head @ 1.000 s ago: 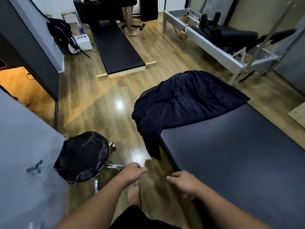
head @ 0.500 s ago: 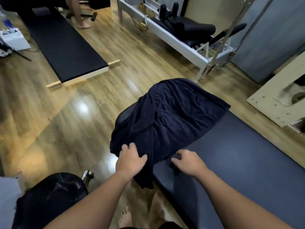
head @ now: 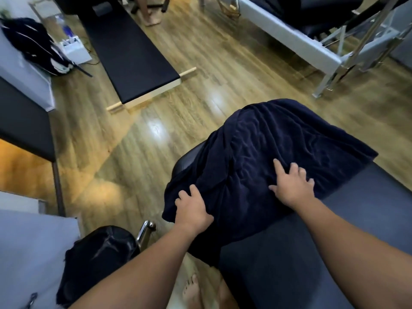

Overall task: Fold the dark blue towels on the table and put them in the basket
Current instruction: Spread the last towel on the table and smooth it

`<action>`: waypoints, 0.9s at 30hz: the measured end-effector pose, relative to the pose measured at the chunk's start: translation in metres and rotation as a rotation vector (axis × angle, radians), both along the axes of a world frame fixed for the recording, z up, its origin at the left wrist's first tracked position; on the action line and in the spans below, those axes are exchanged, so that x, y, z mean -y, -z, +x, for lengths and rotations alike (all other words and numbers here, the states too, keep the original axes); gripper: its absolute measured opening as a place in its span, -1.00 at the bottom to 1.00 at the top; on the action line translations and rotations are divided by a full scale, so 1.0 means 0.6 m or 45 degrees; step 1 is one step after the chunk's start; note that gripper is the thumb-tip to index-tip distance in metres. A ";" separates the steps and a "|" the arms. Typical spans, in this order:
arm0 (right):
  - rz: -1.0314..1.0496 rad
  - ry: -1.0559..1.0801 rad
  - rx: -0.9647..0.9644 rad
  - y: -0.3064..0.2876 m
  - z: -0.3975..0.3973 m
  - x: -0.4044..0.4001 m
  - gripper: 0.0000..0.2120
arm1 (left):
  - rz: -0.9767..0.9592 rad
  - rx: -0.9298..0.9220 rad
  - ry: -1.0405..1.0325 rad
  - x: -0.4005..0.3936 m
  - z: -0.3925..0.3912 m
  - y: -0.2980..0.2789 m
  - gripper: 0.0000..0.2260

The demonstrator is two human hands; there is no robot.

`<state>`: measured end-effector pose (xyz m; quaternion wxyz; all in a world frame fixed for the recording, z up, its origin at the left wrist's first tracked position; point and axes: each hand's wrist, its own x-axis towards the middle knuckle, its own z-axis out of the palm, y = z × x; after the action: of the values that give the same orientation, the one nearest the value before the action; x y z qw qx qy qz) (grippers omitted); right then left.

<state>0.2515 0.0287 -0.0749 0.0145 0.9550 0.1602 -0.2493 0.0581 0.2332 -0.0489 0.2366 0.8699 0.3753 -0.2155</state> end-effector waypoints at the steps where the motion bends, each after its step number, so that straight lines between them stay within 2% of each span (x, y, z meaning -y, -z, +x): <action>1: -0.044 -0.034 0.058 0.004 0.003 0.002 -0.24 | 0.007 0.003 0.023 0.004 0.000 0.001 -0.09; 5: -0.156 -0.165 0.198 0.009 0.004 0.012 -0.36 | 0.007 0.013 0.078 0.009 0.003 0.001 -0.32; 11: -0.114 -0.026 0.080 -0.013 -0.031 0.023 -0.68 | 0.008 0.041 0.175 0.004 -0.004 0.004 -0.52; 17: -0.107 0.133 0.050 -0.019 -0.133 0.090 -0.59 | -0.003 0.080 0.381 0.018 -0.017 0.003 -0.68; 21: -0.155 0.254 0.058 -0.010 -0.210 0.147 -0.52 | 0.049 0.063 0.545 0.040 -0.025 0.003 -0.70; 24: -0.145 0.370 0.036 -0.009 -0.266 0.189 -0.55 | 0.082 0.047 0.680 0.066 -0.026 0.005 -0.68; 27: -0.100 0.539 -0.009 -0.017 -0.324 0.238 -0.68 | 0.096 0.043 0.825 0.109 -0.027 0.004 -0.65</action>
<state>0.0568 -0.1142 -0.0648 -0.0017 0.9651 -0.0538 -0.2563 0.0422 0.1679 -0.0511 0.1294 0.9557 0.0825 -0.2511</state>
